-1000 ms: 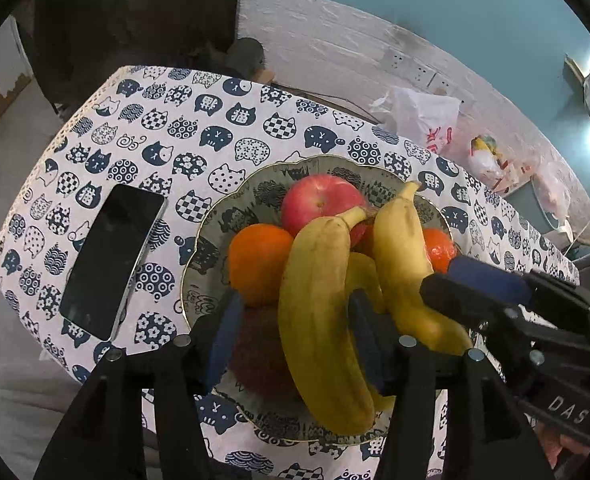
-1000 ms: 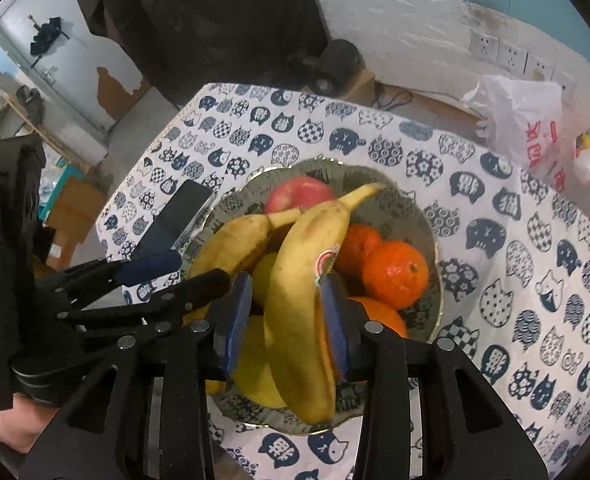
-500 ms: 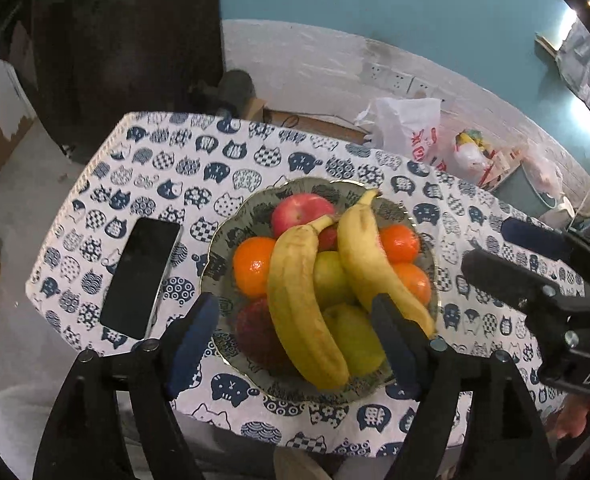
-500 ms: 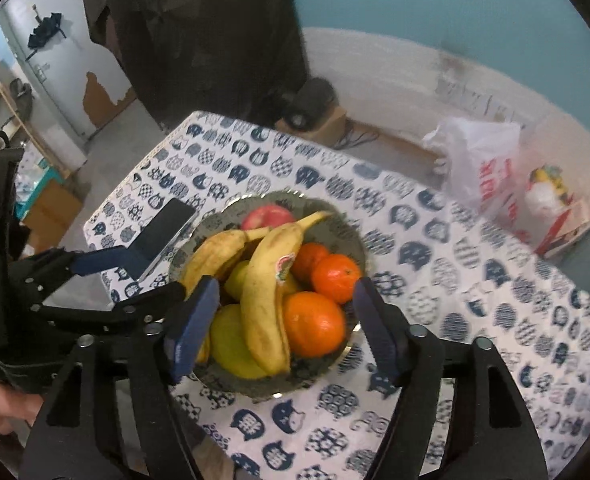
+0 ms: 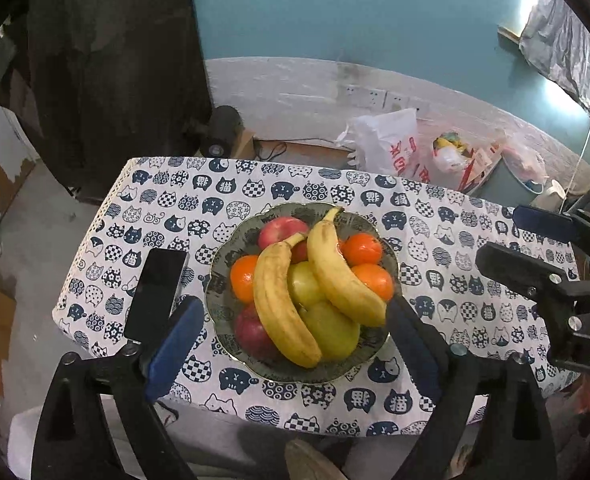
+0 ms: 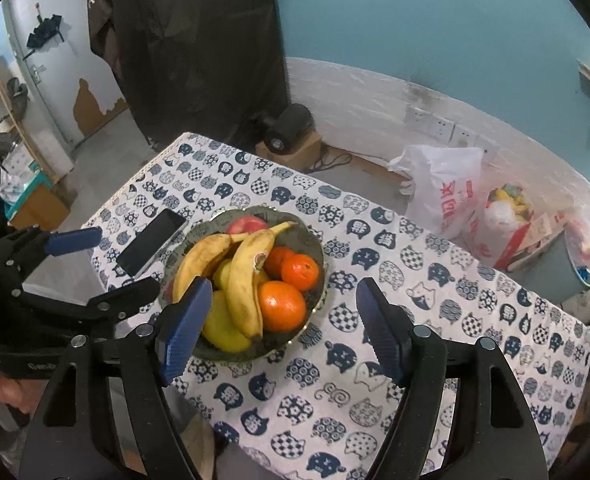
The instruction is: Organize fruits
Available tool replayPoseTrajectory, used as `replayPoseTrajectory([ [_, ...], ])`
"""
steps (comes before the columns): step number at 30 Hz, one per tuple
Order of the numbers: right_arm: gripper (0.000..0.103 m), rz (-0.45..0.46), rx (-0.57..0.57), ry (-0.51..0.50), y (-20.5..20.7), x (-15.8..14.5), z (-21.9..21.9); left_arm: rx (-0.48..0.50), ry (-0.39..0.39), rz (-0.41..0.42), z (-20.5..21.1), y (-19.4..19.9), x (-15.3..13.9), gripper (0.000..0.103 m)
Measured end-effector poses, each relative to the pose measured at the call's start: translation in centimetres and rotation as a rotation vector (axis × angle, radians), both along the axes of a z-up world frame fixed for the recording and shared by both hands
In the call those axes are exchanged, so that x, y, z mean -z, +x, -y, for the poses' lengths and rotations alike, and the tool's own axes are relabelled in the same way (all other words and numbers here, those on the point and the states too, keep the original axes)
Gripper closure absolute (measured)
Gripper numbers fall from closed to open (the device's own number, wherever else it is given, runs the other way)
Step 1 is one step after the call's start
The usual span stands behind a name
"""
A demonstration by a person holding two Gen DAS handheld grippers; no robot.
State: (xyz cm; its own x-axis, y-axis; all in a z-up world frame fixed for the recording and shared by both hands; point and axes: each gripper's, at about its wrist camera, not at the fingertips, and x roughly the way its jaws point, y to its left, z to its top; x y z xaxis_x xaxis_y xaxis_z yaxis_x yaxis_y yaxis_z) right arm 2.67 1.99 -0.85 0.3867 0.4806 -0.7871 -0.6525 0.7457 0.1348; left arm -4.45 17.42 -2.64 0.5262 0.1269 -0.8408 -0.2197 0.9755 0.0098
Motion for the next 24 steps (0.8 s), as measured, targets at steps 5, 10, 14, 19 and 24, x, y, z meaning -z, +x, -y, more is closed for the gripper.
replayPoseTrajectory([
  [5,0.029,0.017,0.003,-0.008,-0.7,-0.7,1.3,0.026,0.024,0.020,1.1,-0.9,-1.2,0.009],
  [10,0.029,0.040,0.010,-0.012,-1.4,-1.3,2.6,0.062,0.063,0.058,2.4,-2.0,-2.3,0.008],
  [14,0.029,0.048,0.016,-0.005,-1.8,-1.6,3.6,0.088,0.066,0.070,3.1,-2.3,-2.8,0.008],
  [19,0.029,0.046,0.032,0.000,-1.7,-1.6,4.5,0.106,0.083,0.088,3.9,-2.4,-3.3,0.008],
  [24,0.029,0.039,0.044,0.001,-1.4,-1.5,5.2,0.119,0.094,0.084,4.5,-2.1,-3.2,0.008],
])
